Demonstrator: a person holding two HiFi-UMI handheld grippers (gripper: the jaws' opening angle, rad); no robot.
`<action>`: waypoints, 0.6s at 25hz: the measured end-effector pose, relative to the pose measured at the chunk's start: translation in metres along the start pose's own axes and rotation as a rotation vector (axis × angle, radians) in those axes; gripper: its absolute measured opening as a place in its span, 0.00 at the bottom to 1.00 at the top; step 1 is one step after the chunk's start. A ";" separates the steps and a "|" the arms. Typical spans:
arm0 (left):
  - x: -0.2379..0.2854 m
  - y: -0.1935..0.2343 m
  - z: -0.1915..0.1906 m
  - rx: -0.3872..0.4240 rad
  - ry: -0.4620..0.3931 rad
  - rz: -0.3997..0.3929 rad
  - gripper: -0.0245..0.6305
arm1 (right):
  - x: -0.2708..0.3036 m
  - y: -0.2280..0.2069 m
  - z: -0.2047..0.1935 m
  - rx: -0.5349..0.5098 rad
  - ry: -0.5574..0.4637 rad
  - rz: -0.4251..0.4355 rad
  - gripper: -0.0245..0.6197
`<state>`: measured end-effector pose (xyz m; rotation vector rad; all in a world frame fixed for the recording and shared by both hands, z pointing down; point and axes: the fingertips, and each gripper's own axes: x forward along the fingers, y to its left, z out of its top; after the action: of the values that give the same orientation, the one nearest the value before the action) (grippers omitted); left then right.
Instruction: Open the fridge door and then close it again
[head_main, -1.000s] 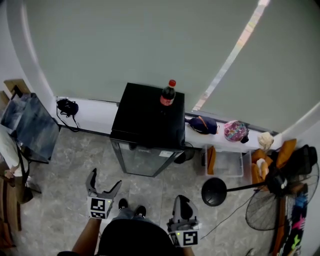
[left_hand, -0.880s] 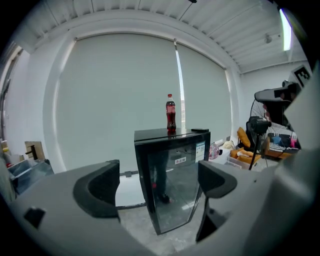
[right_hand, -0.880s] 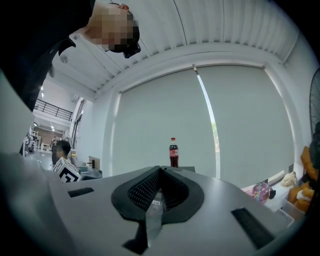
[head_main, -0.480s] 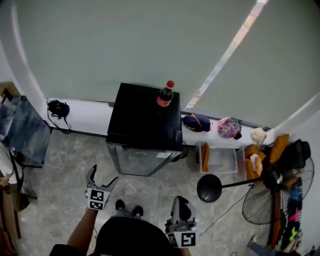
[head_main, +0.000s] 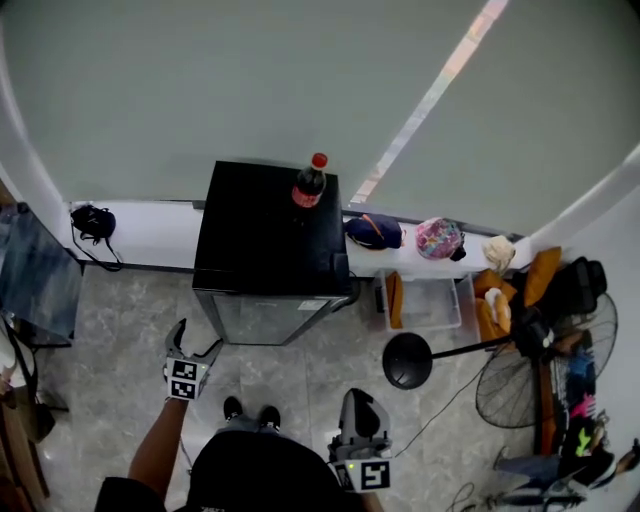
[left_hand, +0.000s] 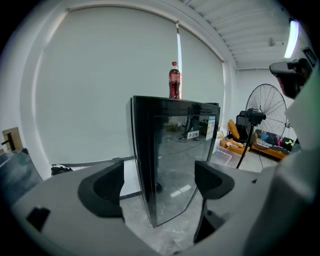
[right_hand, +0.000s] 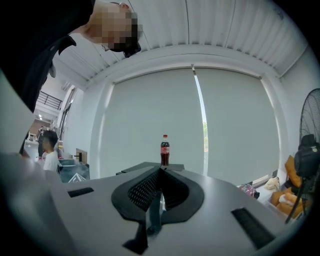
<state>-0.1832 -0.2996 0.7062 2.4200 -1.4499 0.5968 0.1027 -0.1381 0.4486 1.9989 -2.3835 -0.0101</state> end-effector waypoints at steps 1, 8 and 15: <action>0.005 0.000 -0.003 0.001 0.008 -0.007 0.71 | -0.001 -0.002 -0.001 -0.003 0.014 -0.010 0.05; 0.039 0.004 -0.010 -0.031 0.047 -0.047 0.68 | -0.002 -0.009 -0.002 0.011 0.006 -0.065 0.05; 0.068 0.017 -0.030 -0.014 0.110 -0.061 0.61 | 0.000 -0.008 0.000 0.007 0.014 -0.080 0.05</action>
<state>-0.1764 -0.3483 0.7652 2.3713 -1.3278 0.6910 0.1105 -0.1399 0.4482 2.0887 -2.2965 0.0106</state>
